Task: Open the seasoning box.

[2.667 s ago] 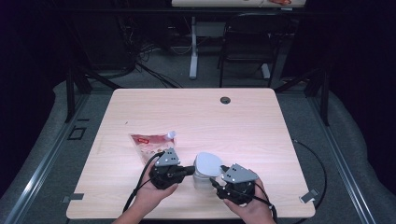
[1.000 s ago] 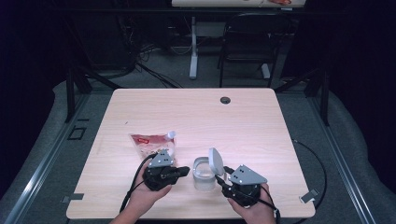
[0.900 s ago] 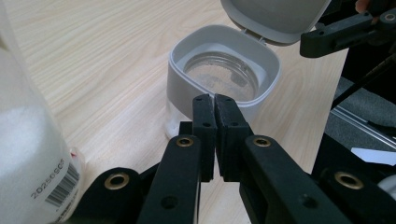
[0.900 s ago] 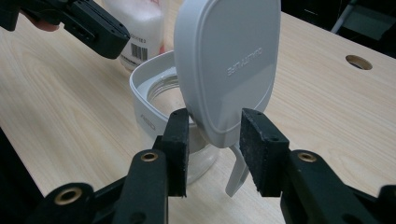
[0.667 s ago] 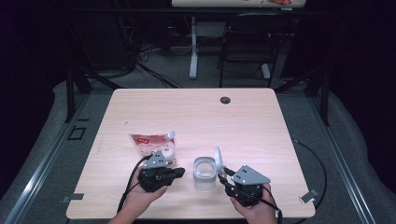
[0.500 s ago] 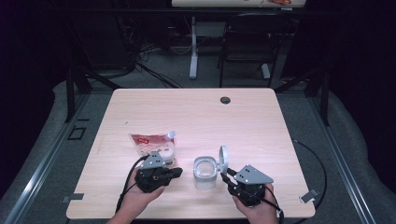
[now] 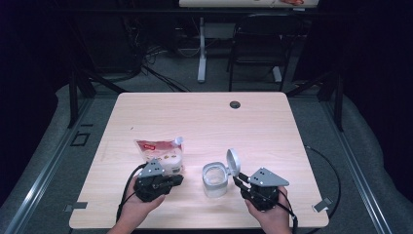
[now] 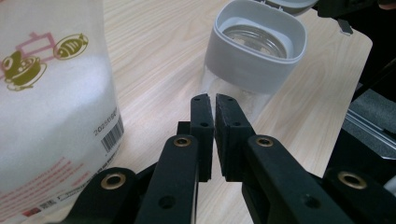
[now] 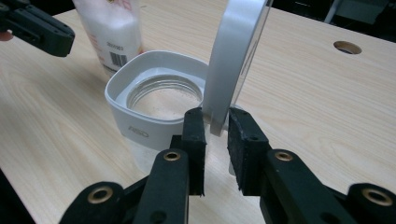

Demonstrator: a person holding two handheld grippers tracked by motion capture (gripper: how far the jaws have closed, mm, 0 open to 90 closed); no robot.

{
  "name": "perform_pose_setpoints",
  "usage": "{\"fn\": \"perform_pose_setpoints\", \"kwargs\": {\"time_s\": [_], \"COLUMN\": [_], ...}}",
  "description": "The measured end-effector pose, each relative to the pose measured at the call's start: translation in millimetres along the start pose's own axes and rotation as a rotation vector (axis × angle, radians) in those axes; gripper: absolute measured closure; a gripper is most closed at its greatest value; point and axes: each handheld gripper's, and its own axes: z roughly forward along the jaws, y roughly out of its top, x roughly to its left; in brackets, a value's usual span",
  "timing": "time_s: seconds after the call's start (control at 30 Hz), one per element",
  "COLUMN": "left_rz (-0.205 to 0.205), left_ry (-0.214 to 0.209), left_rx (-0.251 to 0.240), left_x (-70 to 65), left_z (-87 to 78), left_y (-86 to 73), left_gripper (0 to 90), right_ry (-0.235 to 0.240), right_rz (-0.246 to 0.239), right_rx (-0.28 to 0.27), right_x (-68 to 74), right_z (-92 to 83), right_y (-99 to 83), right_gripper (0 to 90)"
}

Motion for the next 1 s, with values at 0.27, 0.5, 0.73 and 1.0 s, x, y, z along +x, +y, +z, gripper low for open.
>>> {"fn": "perform_pose_setpoints", "kwargs": {"time_s": [0.27, 0.5, 0.73, 1.0], "left_rz": [-0.001, -0.009, -0.014, -0.018], "left_ry": [0.011, 0.019, 0.031, 0.036], "left_rx": [0.0, 0.0, -0.002, -0.004], "left_x": [3.2, 4.9, 8.3, 11.4], "left_z": [-3.3, -4.4, -6.1, -7.8], "left_y": [-4.4, -6.1, -8.0, -9.5], "left_gripper": [85.6, 85.5, 84.9, 84.8], "right_ry": [0.001, 0.006, 0.001, 0.007], "right_rz": [0.038, 0.071, 0.077, 0.091], "right_rx": [-0.013, -0.019, -0.012, -0.015], "right_x": [-9.9, -17.1, -25.2, -32.3], "right_z": [5.6, 9.7, 13.6, 19.2], "right_y": [0.4, 2.1, 5.6, 8.5], "right_gripper": [78.2, 78.6, 78.7, 78.8]}}
